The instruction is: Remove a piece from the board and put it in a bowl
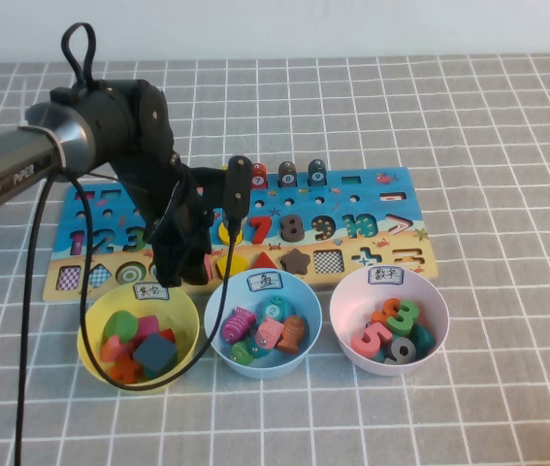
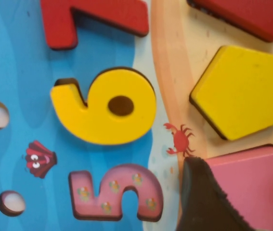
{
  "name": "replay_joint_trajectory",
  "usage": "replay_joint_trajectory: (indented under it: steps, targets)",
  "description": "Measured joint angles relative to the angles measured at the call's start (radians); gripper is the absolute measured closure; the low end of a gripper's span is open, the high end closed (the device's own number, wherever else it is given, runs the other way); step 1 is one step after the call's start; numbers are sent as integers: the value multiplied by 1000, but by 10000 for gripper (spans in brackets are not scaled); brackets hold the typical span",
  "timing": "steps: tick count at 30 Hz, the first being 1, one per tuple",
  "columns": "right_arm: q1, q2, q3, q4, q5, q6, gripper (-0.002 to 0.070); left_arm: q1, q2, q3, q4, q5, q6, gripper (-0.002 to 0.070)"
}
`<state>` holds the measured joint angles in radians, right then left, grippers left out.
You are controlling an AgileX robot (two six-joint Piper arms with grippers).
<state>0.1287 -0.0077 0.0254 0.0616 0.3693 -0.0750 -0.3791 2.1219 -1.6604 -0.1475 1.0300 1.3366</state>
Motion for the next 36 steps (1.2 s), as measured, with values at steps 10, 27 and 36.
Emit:
replay_joint_trajectory:
  steps: [10, 27, 36]
  targets:
    - [0, 0, 0, 0, 0, 0, 694, 1, 0, -1, 6, 0, -6, 389]
    - [0, 0, 0, 0, 0, 0, 694, 5, 12, -102, 19, 81, -3, 392]
    - [0, 0, 0, 0, 0, 0, 694, 5, -79, -106, 24, 126, -151, 392]
